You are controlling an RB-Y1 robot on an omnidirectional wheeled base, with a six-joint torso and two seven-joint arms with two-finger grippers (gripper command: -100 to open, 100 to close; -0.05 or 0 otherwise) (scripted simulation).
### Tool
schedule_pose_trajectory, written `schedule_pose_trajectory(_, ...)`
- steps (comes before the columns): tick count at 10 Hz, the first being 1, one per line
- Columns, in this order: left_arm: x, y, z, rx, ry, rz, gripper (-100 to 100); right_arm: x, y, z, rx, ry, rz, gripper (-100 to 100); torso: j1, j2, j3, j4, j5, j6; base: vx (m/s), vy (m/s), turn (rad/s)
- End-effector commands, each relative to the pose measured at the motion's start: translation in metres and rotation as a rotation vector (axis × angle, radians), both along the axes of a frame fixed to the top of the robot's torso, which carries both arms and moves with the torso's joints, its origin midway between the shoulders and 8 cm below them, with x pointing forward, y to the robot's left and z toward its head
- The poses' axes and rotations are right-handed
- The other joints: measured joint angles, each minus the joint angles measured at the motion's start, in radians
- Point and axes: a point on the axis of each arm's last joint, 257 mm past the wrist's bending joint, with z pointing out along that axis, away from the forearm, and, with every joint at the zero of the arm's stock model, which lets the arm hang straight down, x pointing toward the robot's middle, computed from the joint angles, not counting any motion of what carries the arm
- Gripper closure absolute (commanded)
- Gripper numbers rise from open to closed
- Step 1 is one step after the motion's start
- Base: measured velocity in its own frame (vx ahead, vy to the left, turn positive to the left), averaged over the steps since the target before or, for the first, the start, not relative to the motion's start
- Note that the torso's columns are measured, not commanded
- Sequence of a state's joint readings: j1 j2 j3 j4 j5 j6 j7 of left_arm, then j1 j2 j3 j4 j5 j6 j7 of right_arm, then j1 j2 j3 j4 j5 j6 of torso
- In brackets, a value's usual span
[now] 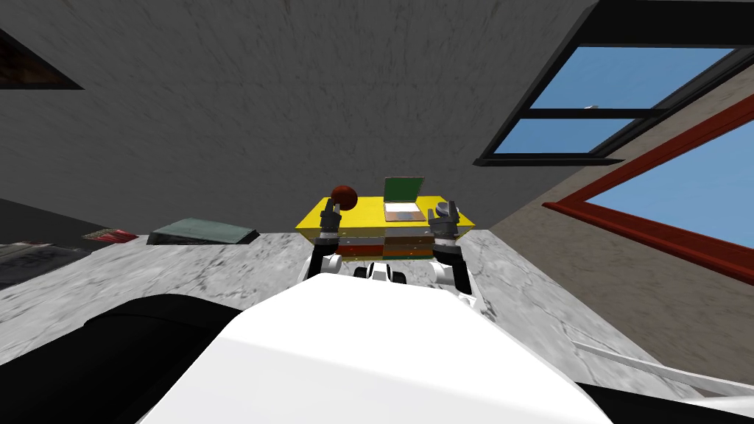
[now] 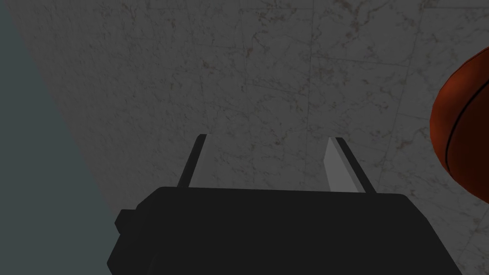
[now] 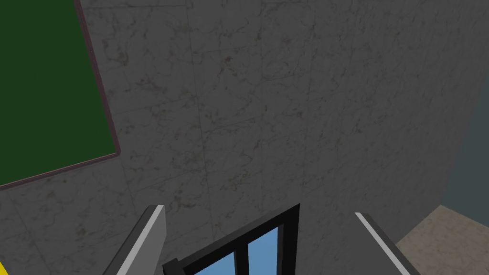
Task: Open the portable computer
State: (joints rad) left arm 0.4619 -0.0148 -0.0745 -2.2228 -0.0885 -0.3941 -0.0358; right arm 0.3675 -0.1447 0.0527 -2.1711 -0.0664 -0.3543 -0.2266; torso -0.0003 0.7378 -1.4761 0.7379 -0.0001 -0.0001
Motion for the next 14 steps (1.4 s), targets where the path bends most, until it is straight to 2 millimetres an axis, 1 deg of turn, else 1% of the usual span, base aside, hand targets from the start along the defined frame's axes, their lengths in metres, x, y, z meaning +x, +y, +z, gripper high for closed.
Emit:
schedule_pose_trajectory(1, 0.0, 0.0, 0.0, 0.0, 0.0, 0.0, 0, 0.016, 0.003, -0.006, 0.088, 0.026, 0.068, -100, 0.0, 0.001, 0.0, 0.0, 0.0, 0.0, 0.018, -0.013, -0.008)
schedule_pose_trajectory(2, 0.0, 0.0, 0.0, 0.0, 0.0, 0.0, 0, 0.016, 0.003, -0.006, 0.094, 0.026, 0.072, -100, 0.001, 0.001, 0.0, 0.0, 0.0, 0.0, 0.013, -0.007, -0.002)
schedule_pose_trajectory(3, 0.0, 0.0, 0.0, 0.0, 0.0, 0.0, 0, 0.027, 0.004, -0.01, 0.145, 0.042, 0.109, -100, 0.001, 0.001, 0.0, 0.0, 0.0, 0.0, 0.016, -0.006, -0.007)
schedule_pose_trajectory(4, 0.0, 0.0, 0.0, 0.0, 0.0, 0.0, 0, 0.027, 0.004, -0.01, 0.15, 0.042, 0.112, -100, 0.001, 0.0, 0.0, 0.0, 0.0, 0.0, 0.013, -0.006, -0.002)
schedule_pose_trajectory(5, 0.0, 0.0, 0.0, 0.0, 0.0, 0.0, 0, 0.038, 0.005, -0.013, 0.203, 0.059, 0.15, -100, 0.0, 0.0, 0.0, 0.0, 0.0, 0.0, 0.015, -0.01, -0.01)
schedule_pose_trajectory(6, 0.0, 0.0, 0.0, 0.0, 0.0, 0.0, 0, 0.038, 0.005, -0.013, 0.21, 0.059, 0.154, -100, 0.0, 0.0, 0.0, 0.0, 0.0, 0.0, 0.016, -0.008, 0.0)
schedule_pose_trajectory(7, 0.0, 0.0, 0.0, 0.0, 0.0, 0.0, 0, 0.05, 0.006, -0.016, 0.262, 0.076, 0.191, -100, 0.0, 0.0, 0.0, 0.0, 0.0, 0.0, 0.019, -0.011, -0.008)
schedule_pose_trajectory(8, 0.0, 0.0, 0.0, 0.0, 0.0, 0.0, 0, 0.05, 0.006, -0.016, 0.272, 0.077, 0.197, -100, 0.0, 0.0, 0.0, 0.0, 0.0, 0.0, 0.015, -0.011, -0.001)
schedule_pose_trajectory(9, 0.0, 0.0, 0.0, 0.0, 0.0, 0.0, 0, 0.062, 0.008, -0.018, 0.324, 0.095, 0.232, -100, 0.0, 0.0, 0.0, 0.0, 0.0, 0.0, 0.019, -0.01, -0.009)
schedule_pose_trajectory(10, 0.0, 0.0, 0.0, 0.0, 0.0, 0.0, 0, 0.062, 0.008, -0.018, 0.337, 0.095, 0.241, -100, 0.0, 0.0, 0.0, 0.0, 0.0, 0.0, 0.016, -0.009, -0.002)
schedule_pose_trajectory(11, 0.0, 0.0, 0.0, 0.0, 0.0, 0.0, 0, 0.074, 0.01, -0.021, 0.388, 0.115, 0.275, -100, 0.001, 0.0, 0.0, 0.0, 0.0, 0.0, 0.016, -0.013, -0.008)
schedule_pose_trajectory(12, 0.0, 0.0, 0.0, 0.0, 0.0, 0.0, 0, 0.074, 0.01, -0.021, 0.403, 0.115, 0.284, -100, 0.0, 0.0, 0.0, 0.0, 0.0, 0.0, 0.017, -0.009, -0.001)
schedule_pose_trajectory(13, 0.0, 0.0, 0.0, 0.0, 0.0, 0.0, 0, 0.087, 0.012, -0.023, 0.452, 0.136, 0.316, -100, 0.0, 0.0, 0.0, 0.0, 0.0, 0.0, 0.021, -0.01, -0.01)
schedule_pose_trajectory(14, 0.0, 0.0, 0.0, 0.0, 0.0, 0.0, 0, 0.087, 0.012, -0.023, 0.471, 0.137, 0.328, -100, 0.0, 0.0, 0.0, 0.0, 0.0, 0.0, 0.018, -0.01, -0.002)
